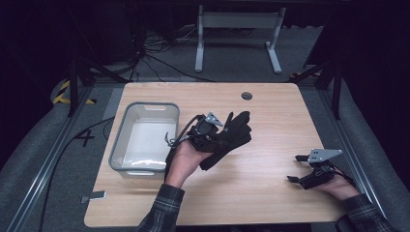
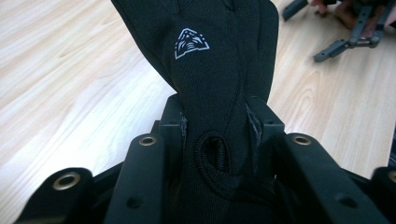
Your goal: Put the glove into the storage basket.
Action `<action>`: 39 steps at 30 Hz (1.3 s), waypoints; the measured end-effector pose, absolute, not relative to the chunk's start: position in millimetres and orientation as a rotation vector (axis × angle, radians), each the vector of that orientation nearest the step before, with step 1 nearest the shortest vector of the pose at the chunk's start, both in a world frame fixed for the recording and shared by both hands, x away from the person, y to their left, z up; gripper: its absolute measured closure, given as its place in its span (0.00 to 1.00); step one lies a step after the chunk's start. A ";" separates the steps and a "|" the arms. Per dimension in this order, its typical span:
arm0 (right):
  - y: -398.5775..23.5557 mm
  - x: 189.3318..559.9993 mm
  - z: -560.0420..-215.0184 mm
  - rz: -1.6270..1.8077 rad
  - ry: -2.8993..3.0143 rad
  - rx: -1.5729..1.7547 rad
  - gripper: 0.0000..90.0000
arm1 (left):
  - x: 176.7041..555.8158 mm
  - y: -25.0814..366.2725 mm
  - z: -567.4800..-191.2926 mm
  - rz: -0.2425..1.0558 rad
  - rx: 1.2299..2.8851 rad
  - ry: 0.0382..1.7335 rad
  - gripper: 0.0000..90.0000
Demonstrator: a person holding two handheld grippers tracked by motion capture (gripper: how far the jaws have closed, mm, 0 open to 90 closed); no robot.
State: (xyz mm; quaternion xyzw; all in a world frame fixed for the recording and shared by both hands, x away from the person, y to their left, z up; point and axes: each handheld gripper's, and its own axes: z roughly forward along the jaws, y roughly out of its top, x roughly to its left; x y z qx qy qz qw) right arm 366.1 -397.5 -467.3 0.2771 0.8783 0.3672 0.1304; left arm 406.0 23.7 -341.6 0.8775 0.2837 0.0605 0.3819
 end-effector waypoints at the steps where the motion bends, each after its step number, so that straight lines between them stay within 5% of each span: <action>1: -397.5 366.0 -467.3 1.067 2.552 0.806 0.09 | 406.2 26.6 -340.7 0.160 2.234 0.735 0.73; 24: -397.4 366.1 -467.3 1.067 2.553 0.804 0.08 | 407.1 129.8 -326.1 0.323 2.116 0.990 0.73; 39: -397.3 366.0 -467.4 1.065 2.554 0.802 0.08 | 416.9 193.4 -354.8 0.412 2.058 1.210 0.73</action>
